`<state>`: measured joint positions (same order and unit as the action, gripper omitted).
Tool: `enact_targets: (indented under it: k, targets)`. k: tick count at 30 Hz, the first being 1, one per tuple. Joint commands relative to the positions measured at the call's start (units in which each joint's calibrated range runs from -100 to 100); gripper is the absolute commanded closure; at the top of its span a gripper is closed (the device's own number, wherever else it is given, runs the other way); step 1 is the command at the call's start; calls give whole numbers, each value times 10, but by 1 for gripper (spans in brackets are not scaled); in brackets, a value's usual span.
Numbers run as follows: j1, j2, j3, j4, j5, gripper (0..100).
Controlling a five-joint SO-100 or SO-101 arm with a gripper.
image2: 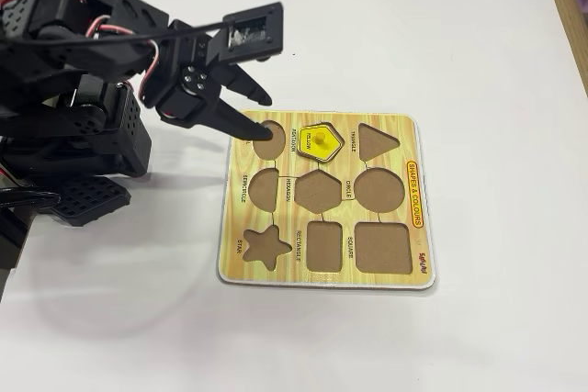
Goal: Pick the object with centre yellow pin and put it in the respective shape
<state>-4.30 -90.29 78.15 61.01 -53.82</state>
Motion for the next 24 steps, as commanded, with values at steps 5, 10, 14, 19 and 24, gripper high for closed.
enact_targets:
  k: [5, 10, 14, 19, 24]
  targets:
    - [2, -85, 85, -5, -62, 84]
    - [3, -84, 160, -5, -64, 84]
    - [4, -84, 206, 10, -62, 84]
    - [6, -83, 206, 75, -62, 84]
    - [6, -83, 206, 136, -63, 84]
